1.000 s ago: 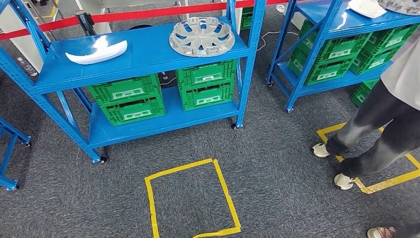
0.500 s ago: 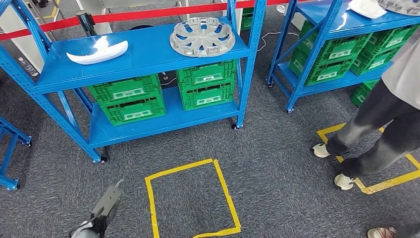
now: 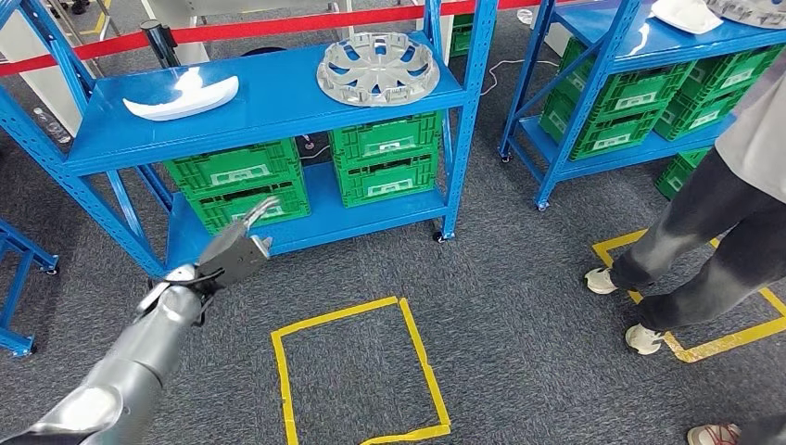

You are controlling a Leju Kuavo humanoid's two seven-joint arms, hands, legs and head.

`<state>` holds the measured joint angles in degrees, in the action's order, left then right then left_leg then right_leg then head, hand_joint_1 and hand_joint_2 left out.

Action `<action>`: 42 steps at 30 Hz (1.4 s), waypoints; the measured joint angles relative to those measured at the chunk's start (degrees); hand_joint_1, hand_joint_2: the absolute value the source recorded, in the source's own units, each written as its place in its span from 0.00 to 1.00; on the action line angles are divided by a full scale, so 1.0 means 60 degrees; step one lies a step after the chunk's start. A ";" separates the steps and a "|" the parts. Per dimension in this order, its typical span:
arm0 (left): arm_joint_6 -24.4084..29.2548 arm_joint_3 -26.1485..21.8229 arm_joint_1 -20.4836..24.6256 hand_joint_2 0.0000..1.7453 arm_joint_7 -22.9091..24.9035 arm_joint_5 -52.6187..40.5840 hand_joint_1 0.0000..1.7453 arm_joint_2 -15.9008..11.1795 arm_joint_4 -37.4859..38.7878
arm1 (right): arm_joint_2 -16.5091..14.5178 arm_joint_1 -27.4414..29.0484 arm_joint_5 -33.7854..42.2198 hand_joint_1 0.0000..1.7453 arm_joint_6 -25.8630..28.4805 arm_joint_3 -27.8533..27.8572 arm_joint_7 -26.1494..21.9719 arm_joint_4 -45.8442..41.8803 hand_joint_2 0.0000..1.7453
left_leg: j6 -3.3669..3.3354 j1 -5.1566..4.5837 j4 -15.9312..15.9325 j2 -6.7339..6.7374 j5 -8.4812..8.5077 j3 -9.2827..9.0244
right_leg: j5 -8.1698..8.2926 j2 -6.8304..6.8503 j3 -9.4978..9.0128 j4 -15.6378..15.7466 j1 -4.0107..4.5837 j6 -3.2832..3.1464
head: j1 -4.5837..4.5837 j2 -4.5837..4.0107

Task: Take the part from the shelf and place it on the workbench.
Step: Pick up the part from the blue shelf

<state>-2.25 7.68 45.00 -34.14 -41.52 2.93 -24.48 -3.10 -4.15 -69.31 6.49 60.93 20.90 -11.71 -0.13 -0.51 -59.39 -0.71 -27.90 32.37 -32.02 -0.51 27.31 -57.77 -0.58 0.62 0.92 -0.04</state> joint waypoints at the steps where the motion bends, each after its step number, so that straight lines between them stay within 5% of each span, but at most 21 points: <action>1: -0.0053 0.0279 0.0220 0.00 -0.0043 -0.0025 0.00 0.0032 -0.0094 | 0.0001 -0.0005 -0.0050 0.00 0.0000 0.0062 0.0000 0.0011 0.00 | 0.0000 0.0000 0.0000 0.0000 0.0000 0.0000 | 0.0000 0.0000 0.0000 0.0000 0.0000 0.0000 | 0.0000 0.0000; 15: -0.0781 0.4067 0.3029 0.00 -0.0506 -0.0109 0.00 0.0416 -0.1290 | 0.0015 -0.0086 -0.0691 0.00 0.0004 0.0856 0.0000 0.0168 0.00 | 0.0000 -0.0003 0.0000 0.0000 0.0001 0.0000 | 0.0003 0.0000 -0.0001 -0.0001 -0.0002 0.0001 | 0.0000 0.0000; 26: -0.1042 0.7001 0.4183 0.00 -0.0488 0.0810 0.00 0.0479 -0.2218 | 0.0042 -0.0152 -0.0933 0.00 0.0208 0.1329 0.0000 0.0266 0.00 | -0.0001 -0.0005 0.0001 -0.0007 0.0001 0.0001 | 0.0003 0.0007 -0.0002 -0.0001 -0.0001 0.0002 | 0.0000 -0.0001; 42: -0.0659 0.8428 0.4297 0.00 -0.0321 0.1705 0.00 0.0221 -0.1986 | 0.0088 -0.0149 -0.1071 0.00 0.0145 0.1498 0.0000 0.0329 0.00 | -0.0001 -0.0004 0.0003 -0.0009 0.0003 0.0002 | 0.0003 0.0007 -0.0002 -0.0002 -0.0001 0.0002 | 0.0000 -0.0001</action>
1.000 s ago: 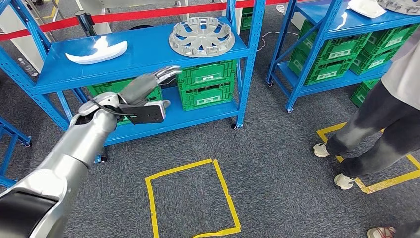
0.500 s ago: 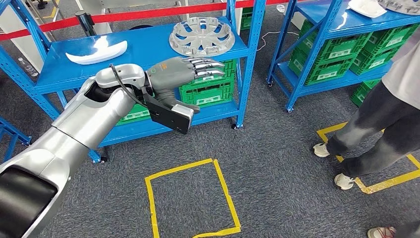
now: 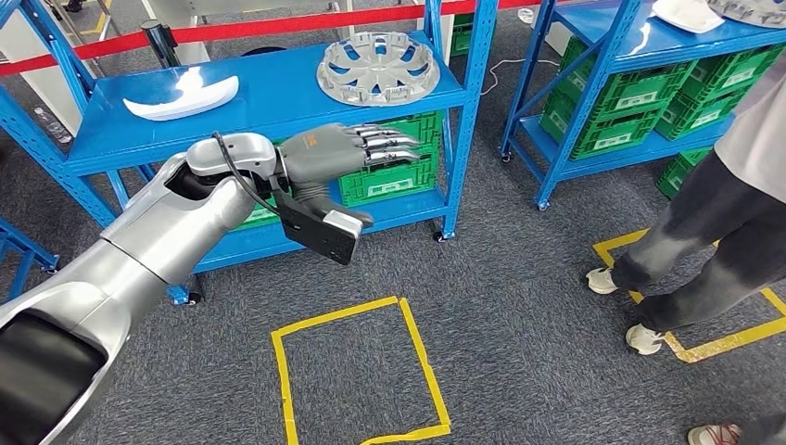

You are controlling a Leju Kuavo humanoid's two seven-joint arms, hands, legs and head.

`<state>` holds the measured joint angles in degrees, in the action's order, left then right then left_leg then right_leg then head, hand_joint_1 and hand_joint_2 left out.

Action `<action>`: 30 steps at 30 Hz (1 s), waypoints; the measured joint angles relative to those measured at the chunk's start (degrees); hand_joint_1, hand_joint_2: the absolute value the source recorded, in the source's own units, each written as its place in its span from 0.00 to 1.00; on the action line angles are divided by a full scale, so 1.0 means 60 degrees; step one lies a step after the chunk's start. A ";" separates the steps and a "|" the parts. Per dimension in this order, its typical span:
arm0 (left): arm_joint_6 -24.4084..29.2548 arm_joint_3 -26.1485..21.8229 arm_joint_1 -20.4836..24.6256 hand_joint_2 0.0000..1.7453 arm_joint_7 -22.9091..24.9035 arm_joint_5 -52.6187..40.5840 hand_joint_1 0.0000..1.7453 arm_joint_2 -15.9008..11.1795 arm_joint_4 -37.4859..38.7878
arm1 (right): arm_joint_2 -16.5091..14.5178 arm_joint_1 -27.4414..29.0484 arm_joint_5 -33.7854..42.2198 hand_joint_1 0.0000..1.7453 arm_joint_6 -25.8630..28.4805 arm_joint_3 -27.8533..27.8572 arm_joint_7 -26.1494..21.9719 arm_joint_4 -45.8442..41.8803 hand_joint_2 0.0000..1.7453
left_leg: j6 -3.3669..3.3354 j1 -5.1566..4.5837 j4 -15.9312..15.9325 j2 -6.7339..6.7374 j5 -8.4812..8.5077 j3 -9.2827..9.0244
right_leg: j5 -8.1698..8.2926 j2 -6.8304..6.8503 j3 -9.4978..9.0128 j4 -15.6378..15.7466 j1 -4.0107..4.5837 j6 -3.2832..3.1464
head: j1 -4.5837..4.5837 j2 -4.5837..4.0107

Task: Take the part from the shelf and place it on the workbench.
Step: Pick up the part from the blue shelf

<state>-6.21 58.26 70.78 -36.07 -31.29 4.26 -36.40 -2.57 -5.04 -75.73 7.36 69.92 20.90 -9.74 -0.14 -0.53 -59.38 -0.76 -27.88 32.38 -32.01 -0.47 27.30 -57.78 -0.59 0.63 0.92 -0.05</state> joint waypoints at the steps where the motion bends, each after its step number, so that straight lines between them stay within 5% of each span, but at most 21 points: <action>1: 0.0016 0.0039 0.0000 0.00 0.0070 0.0024 0.00 -0.0034 0.0029 | 0.0002 -0.0002 -0.0011 0.00 -0.0010 0.0000 0.0000 0.0002 0.00 | 0.0000 0.0000 0.0000 0.0000 0.0000 0.0000 | 0.0000 0.0000 0.0000 0.0000 0.0000 0.0000 | 0.0000 0.0000; 20: 0.0607 0.0586 0.0058 0.00 0.0783 -0.0266 0.00 -0.0024 0.1162 | -0.0001 -0.0002 -0.0091 0.00 0.0039 0.0004 0.0000 0.0039 0.00 | -0.0018 -0.0054 -0.0015 -0.0003 -0.0006 0.0004 | 0.0014 -0.0001 0.0006 0.0005 -0.0091 0.0031 | 0.0000 0.0001; 26: 0.0614 0.0651 0.0128 0.00 0.0835 -0.0281 0.00 0.0022 0.1345 | -0.0004 -0.0015 -0.0092 0.00 0.0072 0.0008 0.0000 0.0077 0.00 | -0.0181 -0.0104 0.0111 -0.0002 0.0007 -0.0034 | -0.0001 0.0003 0.0005 0.0041 -0.0137 0.0160 | -0.0002 0.0001; 28: 0.0617 0.0655 0.0203 0.00 0.0874 -0.0272 0.00 0.0059 0.1381 | -0.0001 -0.0026 -0.0096 0.00 0.0074 0.0010 -0.0001 0.0078 0.00 | -0.0276 -0.0042 0.0301 0.0016 0.0076 -0.0135 | -0.0189 0.0018 0.0280 -0.0454 -0.0127 0.0200 | -0.0029 0.0001; 30: 0.0619 0.0666 0.0248 0.00 0.0885 -0.0269 0.00 0.0092 0.1422 | 0.0013 -0.0021 -0.0109 0.00 0.0071 0.0011 -0.0003 0.0078 0.00 | -0.0328 -0.0020 0.0365 0.0032 0.0082 -0.0181 | -0.0563 0.0024 0.1008 -0.1618 -0.0140 0.0222 | -0.0056 0.0001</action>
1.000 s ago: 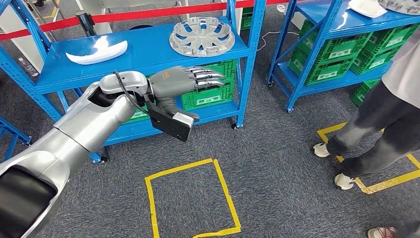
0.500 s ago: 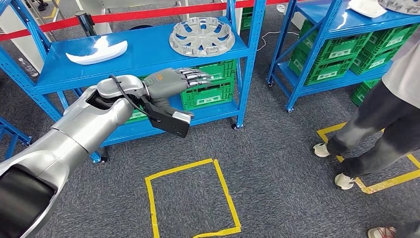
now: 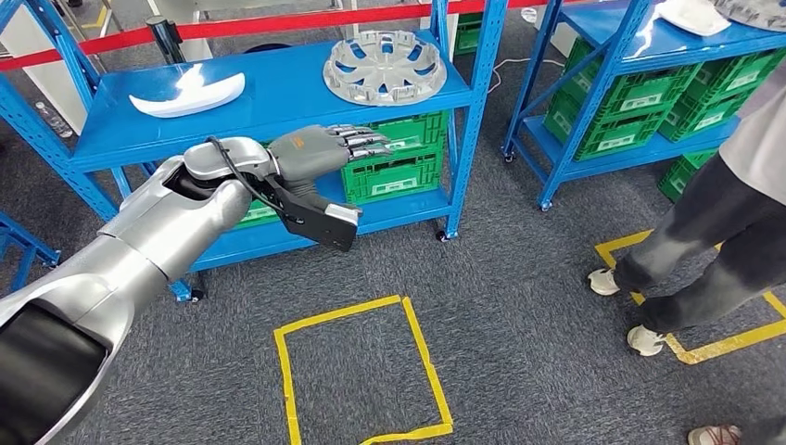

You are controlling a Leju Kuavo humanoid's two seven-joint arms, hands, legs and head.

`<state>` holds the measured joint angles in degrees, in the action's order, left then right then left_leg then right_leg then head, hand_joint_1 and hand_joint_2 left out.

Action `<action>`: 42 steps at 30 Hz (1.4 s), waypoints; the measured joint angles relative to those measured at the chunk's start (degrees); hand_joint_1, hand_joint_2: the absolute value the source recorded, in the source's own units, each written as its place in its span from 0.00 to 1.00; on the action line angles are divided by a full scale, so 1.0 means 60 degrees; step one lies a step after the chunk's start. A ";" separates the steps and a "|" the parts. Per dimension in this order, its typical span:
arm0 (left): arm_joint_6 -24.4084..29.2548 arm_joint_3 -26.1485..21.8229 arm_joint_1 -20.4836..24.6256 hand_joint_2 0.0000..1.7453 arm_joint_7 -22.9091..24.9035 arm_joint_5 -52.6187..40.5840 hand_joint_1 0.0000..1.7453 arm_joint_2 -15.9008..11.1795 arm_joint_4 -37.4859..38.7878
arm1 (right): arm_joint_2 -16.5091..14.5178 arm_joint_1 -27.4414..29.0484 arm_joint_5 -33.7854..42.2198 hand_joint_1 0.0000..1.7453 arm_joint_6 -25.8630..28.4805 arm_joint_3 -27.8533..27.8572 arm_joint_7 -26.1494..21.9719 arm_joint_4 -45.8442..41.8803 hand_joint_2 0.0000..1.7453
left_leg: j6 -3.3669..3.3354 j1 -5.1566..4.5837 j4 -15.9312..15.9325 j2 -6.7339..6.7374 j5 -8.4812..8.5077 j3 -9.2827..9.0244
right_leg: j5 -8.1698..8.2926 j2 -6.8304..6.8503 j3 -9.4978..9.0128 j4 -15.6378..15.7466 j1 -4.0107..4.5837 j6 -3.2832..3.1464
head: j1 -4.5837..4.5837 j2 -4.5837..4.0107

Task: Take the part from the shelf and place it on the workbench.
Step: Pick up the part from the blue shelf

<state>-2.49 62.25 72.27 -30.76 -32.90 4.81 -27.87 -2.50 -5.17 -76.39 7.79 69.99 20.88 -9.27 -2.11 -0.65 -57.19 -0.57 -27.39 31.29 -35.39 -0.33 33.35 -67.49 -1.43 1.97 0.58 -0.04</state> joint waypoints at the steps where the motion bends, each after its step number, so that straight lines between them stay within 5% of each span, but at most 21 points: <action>1: 0.0000 0.0011 -0.0003 0.00 0.0001 -0.0001 0.00 0.0015 0.0022 | 0.0006 0.0007 -0.0007 0.00 -0.0001 0.0000 0.0000 0.0000 0.00 | -0.0004 0.0004 -0.0004 0.0000 -0.0022 -0.0007 | -0.0124 0.0001 0.0440 -0.0612 -0.0011 0.0022 | -0.0004 0.0000; 3: 0.0000 0.0039 -0.0026 0.00 0.0003 -0.0003 0.00 0.0046 0.0065 | 0.0015 0.0023 -0.0015 0.00 -0.0001 0.0000 0.0002 0.0002 0.00 | 0.0045 0.0038 -0.0044 -0.0007 -0.0117 -0.0054 | 0.0173 0.0007 0.0964 -0.0979 -0.0061 0.0092 | -0.0004 0.0000; 5: 0.0000 0.0059 -0.0032 0.00 0.0008 -0.0004 0.00 0.0072 0.0098 | 0.0016 0.0030 -0.0015 0.00 0.0009 0.0000 0.0003 0.0004 0.00 | 0.0172 0.0117 -0.0165 -0.0015 -0.0295 -0.0140 | 0.1049 0.0040 0.0844 -0.0051 -0.0153 0.0207 | -0.0004 0.0000; 7: 0.0000 0.0066 -0.0022 0.00 0.0014 -0.0010 0.00 0.0098 0.0126 | -0.0014 0.0023 -0.0019 0.00 0.0035 0.0004 -0.0036 0.0035 0.00 | 0.0332 0.0123 -0.0335 -0.0030 -0.0500 -0.0129 | 0.1471 0.0075 0.0528 0.0851 -0.0182 0.0246 | -0.0051 0.0000; 13: 0.0015 0.0071 0.0011 0.00 0.0019 -0.0023 0.00 0.0133 0.0160 | -0.0046 0.0012 -0.0049 0.00 0.0100 0.0015 -0.0528 0.0087 0.00 | 0.0597 0.0100 -0.0775 -0.0008 -0.0804 0.0000 | 0.1147 0.0043 0.0247 0.1053 -0.0177 -0.0260 | -0.0028 0.0000; 17: 0.0037 0.0083 -0.0004 0.00 0.0023 -0.0024 0.00 0.0130 0.0194 | -0.0045 0.0030 -0.0064 0.00 0.0105 0.0016 -0.0537 0.0087 0.00 | 0.0631 0.0099 -0.3033 0.0049 -0.1207 0.1601 | 0.0889 0.0027 -0.0109 0.1110 -0.0121 -0.0408 | 0.0019 0.0000; 19: 0.0040 0.0090 -0.0026 0.00 0.0024 -0.0024 0.00 0.0115 0.0227 | -0.0046 0.0040 -0.0072 0.00 0.0096 0.0018 -0.0536 0.0087 0.00 | 0.0498 0.0054 -0.2907 0.0044 -0.0582 0.1936 | 0.0725 -0.0004 -0.0346 0.1127 -0.0053 -0.0433 | 0.0019 0.0000; 21: 0.0040 0.0092 -0.0031 0.00 0.0020 -0.0024 0.00 0.0080 0.0254 | -0.0059 0.0048 -0.0076 0.00 0.0083 0.0019 -0.0536 0.0095 0.00 | 0.0236 -0.0052 -0.1689 0.0020 0.0442 0.1671 | 0.0569 -0.0034 -0.0588 0.1188 -0.0006 -0.0434 | 0.0007 0.0000; 23: 0.0042 0.0102 -0.0039 0.00 0.0019 -0.0026 0.00 0.0053 0.0283 | -0.0091 0.0035 -0.0078 0.00 0.0073 0.0035 -0.0595 0.0129 0.00 | 0.0002 -0.0187 -0.0793 -0.0018 0.0968 0.1365 | 0.0499 -0.0053 -0.0718 0.1301 -0.0037 -0.0361 | -0.0055 0.0000; 25: 0.0049 0.0117 -0.0032 0.00 0.0025 -0.0029 0.00 0.0055 0.0304 | -0.0103 0.0013 -0.0078 0.00 0.0063 0.0052 -0.0725 0.0161 0.00 | -0.0095 -0.0287 -0.0549 -0.0036 0.0957 0.1250 | 0.0507 -0.0060 -0.0755 0.1447 -0.0108 -0.0243 | -0.0088 0.0000; 28: 0.0067 0.0127 0.0009 0.00 0.0035 -0.0025 0.00 0.0073 0.0302 | -0.0123 0.0012 -0.0076 0.00 0.0060 0.0055 -0.0806 0.0176 0.00 | -0.0106 -0.0186 0.0062 -0.0013 0.0808 0.0820 | 0.0403 -0.0008 -0.0747 0.1395 -0.0070 -0.0133 | -0.0099 -0.0001; 31: 0.0069 0.0148 0.0000 0.00 0.0036 -0.0025 0.00 0.0110 0.0315 | -0.0073 0.0007 -0.0077 0.00 0.0077 0.0058 -0.0866 0.0178 0.00 | -0.0071 -0.0126 0.0329 0.0004 0.0686 0.0476 | -0.0046 0.0014 0.0226 -0.0141 -0.0054 -0.0053 | -0.0133 0.0000; 33: 0.0066 0.0162 -0.0070 0.00 0.0057 -0.0023 0.00 0.0116 0.0337 | -0.0032 0.0025 -0.0067 0.00 0.0089 0.0061 -0.0991 0.0178 0.00 | -0.0049 -0.0118 0.0271 -0.0002 0.0548 0.0359 | 0.0018 0.0016 0.0979 -0.0945 -0.0051 0.0013 | -0.0132 0.0000; 35: 0.0057 0.0168 -0.0101 0.00 0.0170 -0.0005 0.00 0.0123 0.0369 | -0.0014 0.0058 -0.0046 0.00 0.0105 0.0066 -0.1055 0.0178 0.00 | 0.0011 -0.0078 0.0092 -0.0013 0.0330 0.0253 | 0.0884 0.0030 0.1090 -0.0377 -0.0086 0.0104 | -0.0130 0.0000; 37: 0.0051 0.0167 -0.0089 0.00 0.0327 0.0024 0.00 0.0130 0.0419 | -0.0032 0.0074 -0.0024 0.00 0.0125 0.0076 -0.1066 0.0186 0.00 | 0.0137 -0.0059 -0.0170 -0.0026 0.0072 0.0236 | 0.1578 0.0060 0.0780 0.0702 -0.0103 0.0162 | -0.0147 0.0000; 39: 0.0047 0.0164 -0.0078 0.00 0.0418 0.0043 0.00 0.0102 0.0485 | -0.0057 0.0055 -0.0015 0.00 0.0135 0.0088 -0.1182 0.0198 0.00 | 0.0252 -0.0087 -0.0332 -0.0041 -0.0079 0.0297 | 0.1616 0.0062 0.0619 0.1109 -0.0086 0.0013 | -0.0169 0.0000; 42: 0.0044 0.0156 -0.0076 0.00 0.0600 0.0049 0.00 0.0003 0.0612 | -0.0087 0.0047 -0.0016 0.00 0.0132 0.0124 -0.1360 0.0203 0.00 | 0.0177 -0.0114 -0.0311 -0.0036 -0.0109 0.0265 | 0.1590 0.0028 0.0560 0.1163 -0.0088 -0.0176 | -0.0173 0.0000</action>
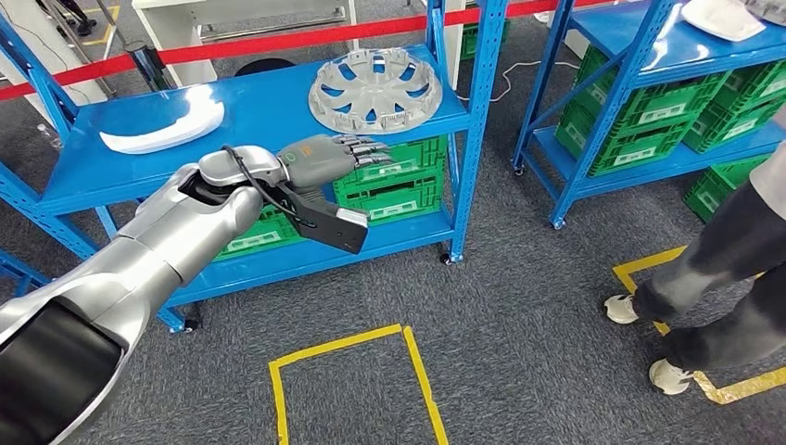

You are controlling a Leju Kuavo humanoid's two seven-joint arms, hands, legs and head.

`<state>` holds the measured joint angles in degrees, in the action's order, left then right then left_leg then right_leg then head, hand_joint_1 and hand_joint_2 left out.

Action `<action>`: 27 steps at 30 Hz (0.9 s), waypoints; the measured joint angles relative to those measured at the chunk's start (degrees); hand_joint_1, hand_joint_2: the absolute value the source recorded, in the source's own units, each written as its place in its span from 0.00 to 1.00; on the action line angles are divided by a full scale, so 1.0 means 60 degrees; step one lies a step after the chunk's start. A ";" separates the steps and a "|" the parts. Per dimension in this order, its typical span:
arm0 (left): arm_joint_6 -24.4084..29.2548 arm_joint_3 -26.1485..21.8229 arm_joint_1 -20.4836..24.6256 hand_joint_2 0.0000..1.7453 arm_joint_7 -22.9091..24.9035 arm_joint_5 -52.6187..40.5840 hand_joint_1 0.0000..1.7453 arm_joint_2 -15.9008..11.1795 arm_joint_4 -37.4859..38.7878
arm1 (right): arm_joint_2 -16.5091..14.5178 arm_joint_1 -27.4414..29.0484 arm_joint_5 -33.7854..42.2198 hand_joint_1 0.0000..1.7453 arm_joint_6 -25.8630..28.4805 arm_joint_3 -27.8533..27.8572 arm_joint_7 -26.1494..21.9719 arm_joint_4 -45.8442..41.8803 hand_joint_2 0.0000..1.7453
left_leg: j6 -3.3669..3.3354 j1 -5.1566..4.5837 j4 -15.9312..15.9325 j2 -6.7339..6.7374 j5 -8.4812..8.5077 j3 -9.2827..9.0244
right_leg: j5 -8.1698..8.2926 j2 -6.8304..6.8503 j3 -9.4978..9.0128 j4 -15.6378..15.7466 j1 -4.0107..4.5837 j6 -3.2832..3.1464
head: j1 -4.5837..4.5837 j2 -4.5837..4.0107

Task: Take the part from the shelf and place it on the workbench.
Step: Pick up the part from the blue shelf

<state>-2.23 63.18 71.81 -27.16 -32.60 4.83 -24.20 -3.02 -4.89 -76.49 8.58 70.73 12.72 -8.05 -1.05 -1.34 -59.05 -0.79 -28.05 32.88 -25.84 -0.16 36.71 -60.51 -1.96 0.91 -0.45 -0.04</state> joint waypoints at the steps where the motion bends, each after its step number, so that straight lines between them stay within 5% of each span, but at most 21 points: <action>1: 0.0001 -0.0003 0.0001 0.00 0.0099 -0.0018 0.00 -0.0035 0.0056 | -0.0009 0.0003 -0.0007 0.00 -0.0005 0.0009 -0.0009 0.0001 0.00 | -0.0055 -0.0005 0.0030 0.0011 -0.0008 -0.0028 | -0.0007 -0.0013 -0.0022 0.0007 0.0001 -0.0014 | 0.0001 0.0000; 6: 0.0022 -0.0006 0.0001 0.00 0.0668 -0.0165 0.00 -0.0250 0.0409 | -0.0015 0.0000 -0.0077 0.00 -0.0022 0.0015 -0.0007 0.0001 0.00 | -0.0139 -0.0006 0.0139 0.0072 -0.0062 -0.0162 | -0.0074 -0.0048 -0.0127 0.0012 0.0028 -0.0115 | 0.0003 0.0000; 11: -0.0022 -0.0028 0.0000 0.00 0.1410 -0.0265 0.00 -0.0429 0.0745 | -0.0015 0.0000 -0.0073 0.00 0.0008 0.0020 -0.0007 0.0001 0.00 | 0.0181 0.0021 0.0166 0.0065 -0.0032 -0.0184 | -0.0093 -0.0038 -0.0148 0.0007 0.0076 -0.0150 | -0.0001 -0.0001; 13: -0.0123 -0.0028 0.0001 0.00 0.1921 -0.0423 0.00 -0.0485 0.0880 | -0.0015 0.0005 -0.0061 0.00 0.0054 0.0039 -0.0007 0.0001 0.00 | 0.0227 0.0026 0.0167 0.0066 -0.0018 -0.0188 | -0.0090 -0.0040 -0.0150 0.0009 0.0076 -0.0153 | -0.0001 0.0000; 19: -0.0301 -0.0071 0.0002 0.00 0.2798 -0.0574 0.00 -0.0742 0.1188 | -0.0015 0.0032 -0.0077 0.00 0.0093 0.0095 -0.0007 0.0001 0.00 | 0.0231 0.0026 0.0164 0.0063 -0.0016 -0.0199 | -0.0084 -0.0040 -0.0175 0.0043 0.0062 -0.0148 | -0.0001 0.0000; 27: -0.0406 -0.0241 -0.0048 0.00 0.2978 -0.0520 0.00 -0.1316 0.1497 | -0.0015 0.0054 -0.0109 0.00 0.0138 0.0098 -0.0007 0.0001 0.00 | 0.0217 0.0025 0.0162 0.0062 -0.0026 -0.0201 | -0.0075 -0.0041 -0.0194 0.0091 0.0063 -0.0133 | -0.0003 0.0000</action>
<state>-4.67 61.74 71.53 -9.29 -35.73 -3.07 -15.21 -3.10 -4.57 -77.14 9.41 71.32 12.68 -8.04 0.26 -1.19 -58.08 -0.41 -28.21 31.67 -26.30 -0.40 35.55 -59.96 -1.58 0.11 -0.47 -0.04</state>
